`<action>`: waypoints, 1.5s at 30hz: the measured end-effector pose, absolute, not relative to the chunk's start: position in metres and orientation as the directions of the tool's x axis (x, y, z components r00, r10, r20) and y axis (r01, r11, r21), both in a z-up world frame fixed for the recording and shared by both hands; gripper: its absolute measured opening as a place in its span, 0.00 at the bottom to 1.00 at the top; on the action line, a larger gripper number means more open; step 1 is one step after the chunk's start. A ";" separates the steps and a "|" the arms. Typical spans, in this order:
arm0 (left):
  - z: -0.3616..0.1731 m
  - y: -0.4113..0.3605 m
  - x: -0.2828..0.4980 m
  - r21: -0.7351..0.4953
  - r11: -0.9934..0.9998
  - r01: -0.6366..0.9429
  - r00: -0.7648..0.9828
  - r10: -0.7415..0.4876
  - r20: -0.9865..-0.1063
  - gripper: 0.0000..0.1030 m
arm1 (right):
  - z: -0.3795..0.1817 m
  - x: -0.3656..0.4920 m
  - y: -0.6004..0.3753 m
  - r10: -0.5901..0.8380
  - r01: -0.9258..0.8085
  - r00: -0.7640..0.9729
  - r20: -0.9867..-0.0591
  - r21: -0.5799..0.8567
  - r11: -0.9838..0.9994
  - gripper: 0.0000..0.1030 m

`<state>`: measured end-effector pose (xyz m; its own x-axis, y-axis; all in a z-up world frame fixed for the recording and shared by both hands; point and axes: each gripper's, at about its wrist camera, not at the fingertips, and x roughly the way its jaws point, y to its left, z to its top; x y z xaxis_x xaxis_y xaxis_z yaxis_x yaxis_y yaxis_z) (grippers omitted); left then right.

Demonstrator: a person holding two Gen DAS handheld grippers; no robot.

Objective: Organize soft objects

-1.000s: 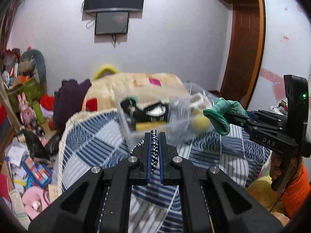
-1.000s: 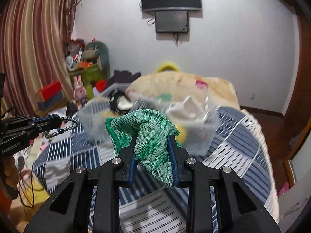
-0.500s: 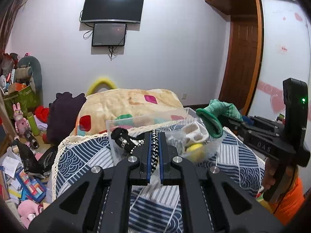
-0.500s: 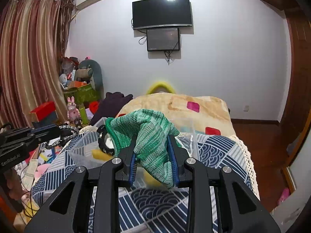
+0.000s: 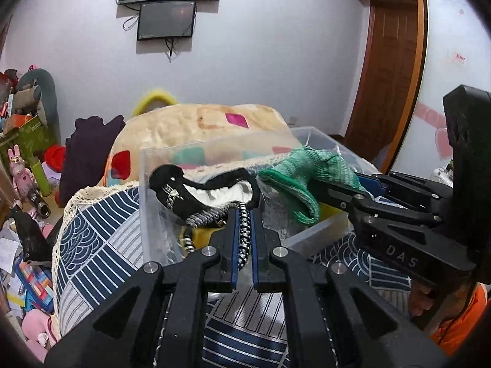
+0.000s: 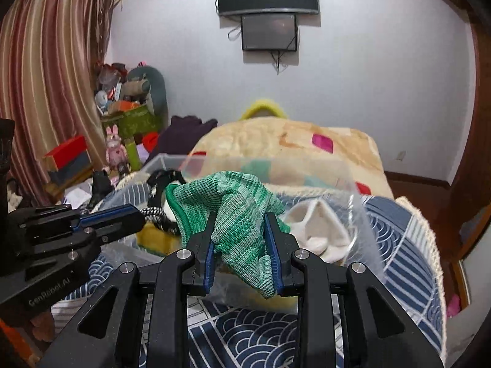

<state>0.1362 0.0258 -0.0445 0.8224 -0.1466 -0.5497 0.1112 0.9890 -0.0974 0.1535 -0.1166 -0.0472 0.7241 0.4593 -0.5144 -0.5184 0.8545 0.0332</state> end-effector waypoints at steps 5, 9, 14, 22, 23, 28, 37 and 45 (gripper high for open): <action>-0.047 0.024 0.135 -0.098 0.987 0.124 0.820 -0.158 -0.550 0.06 | -0.051 0.150 -0.113 0.450 -0.527 0.721 -0.527 0.005 0.850 0.30; -0.047 0.026 0.130 -0.103 0.988 0.114 0.822 -0.152 -0.549 0.15 | -0.051 0.147 -0.111 0.442 -0.525 0.722 -0.533 -0.006 0.851 0.40; -0.043 0.032 0.123 -0.144 0.983 0.116 0.817 -0.177 -0.549 0.21 | -0.048 0.147 -0.124 0.460 -0.523 0.709 -0.535 0.038 0.851 0.54; -0.027 0.031 0.101 -0.153 0.982 0.109 0.841 -0.173 -0.513 0.21 | -0.032 0.133 -0.141 0.481 -0.526 0.724 -0.495 0.056 0.849 0.55; -0.024 0.031 0.099 -0.151 0.983 0.106 0.844 -0.169 -0.509 0.21 | -0.029 0.131 -0.142 0.481 -0.524 0.729 -0.487 0.054 0.850 0.55; -0.008 0.027 0.081 -0.130 0.988 0.085 0.872 -0.136 -0.471 0.27 | -0.012 0.120 -0.152 0.490 -0.519 0.759 -0.430 0.057 0.853 0.67; 0.017 0.021 0.047 -0.138 0.989 0.061 0.919 -0.110 -0.378 0.45 | 0.009 0.090 -0.167 0.522 -0.536 0.783 -0.338 0.059 0.842 0.71; 0.029 0.017 0.021 -0.134 0.990 0.044 0.951 -0.083 -0.299 0.66 | 0.017 0.071 -0.179 0.530 -0.536 0.805 -0.267 0.056 0.843 0.81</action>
<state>0.0208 0.0172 0.0292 0.9508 -0.0828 -0.2985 0.0441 0.9900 -0.1341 0.0709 -0.1788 0.0174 0.8051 0.5298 -0.2669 -0.5357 0.8425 0.0565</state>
